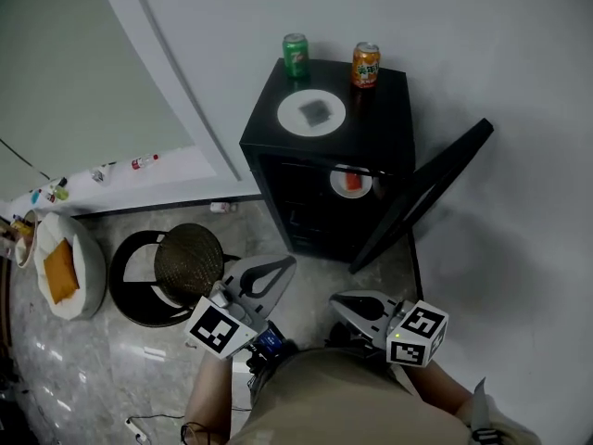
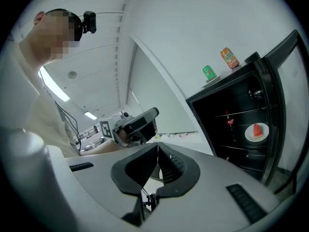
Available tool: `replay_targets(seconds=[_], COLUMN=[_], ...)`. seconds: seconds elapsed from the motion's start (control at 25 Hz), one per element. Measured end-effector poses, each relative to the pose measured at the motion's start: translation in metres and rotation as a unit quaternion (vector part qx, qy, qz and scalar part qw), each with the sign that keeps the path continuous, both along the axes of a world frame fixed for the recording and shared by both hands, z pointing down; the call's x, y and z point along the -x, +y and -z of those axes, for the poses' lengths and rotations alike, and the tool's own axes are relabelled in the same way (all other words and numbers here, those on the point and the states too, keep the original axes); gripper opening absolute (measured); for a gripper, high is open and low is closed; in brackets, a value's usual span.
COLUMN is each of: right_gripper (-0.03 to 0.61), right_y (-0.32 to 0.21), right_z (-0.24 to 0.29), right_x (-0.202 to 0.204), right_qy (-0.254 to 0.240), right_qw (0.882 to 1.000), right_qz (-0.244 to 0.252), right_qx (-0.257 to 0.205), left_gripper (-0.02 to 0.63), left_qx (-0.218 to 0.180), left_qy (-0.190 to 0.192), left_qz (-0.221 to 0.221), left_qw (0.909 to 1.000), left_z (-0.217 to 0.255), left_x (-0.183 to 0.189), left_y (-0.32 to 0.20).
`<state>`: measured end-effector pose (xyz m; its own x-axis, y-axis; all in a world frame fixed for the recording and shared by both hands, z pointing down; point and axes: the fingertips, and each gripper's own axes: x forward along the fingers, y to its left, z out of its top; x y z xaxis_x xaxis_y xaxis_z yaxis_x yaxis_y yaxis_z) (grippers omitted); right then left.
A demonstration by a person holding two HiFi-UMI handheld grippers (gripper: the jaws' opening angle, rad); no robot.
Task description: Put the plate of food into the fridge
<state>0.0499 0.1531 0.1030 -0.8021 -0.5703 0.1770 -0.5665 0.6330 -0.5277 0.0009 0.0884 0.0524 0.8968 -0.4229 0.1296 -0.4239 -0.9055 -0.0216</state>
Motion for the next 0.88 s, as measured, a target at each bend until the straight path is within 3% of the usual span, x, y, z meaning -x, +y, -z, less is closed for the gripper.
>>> replay_targets(seconds=[0.2, 0.44, 0.88], right_gripper=[0.021, 0.023, 0.023], right_y=[-0.003, -0.016, -0.029], right_z=[-0.005, -0.006, -0.010], right_x=[-0.027, -0.055, -0.063], right_qy=[-0.010, -0.017, -0.011], right_qw=[1.000, 1.000, 1.000], right_qz=[0.017, 0.018, 0.004], right_qx=[0.005, -0.005, 0.003], left_gripper=[0.009, 0.009, 0.009], left_qx=[-0.021, -0.048, -0.041], left_qy=[-0.008, -0.019, -0.036], left_qz=[-0.008, -0.051, -0.041], left_qw=[0.9997, 0.9974, 0.9977], left_z=[0.005, 0.009, -0.006], left_x=[-0.045, -0.092, -0.075], left_y=[-0.021, -0.029, -0.022])
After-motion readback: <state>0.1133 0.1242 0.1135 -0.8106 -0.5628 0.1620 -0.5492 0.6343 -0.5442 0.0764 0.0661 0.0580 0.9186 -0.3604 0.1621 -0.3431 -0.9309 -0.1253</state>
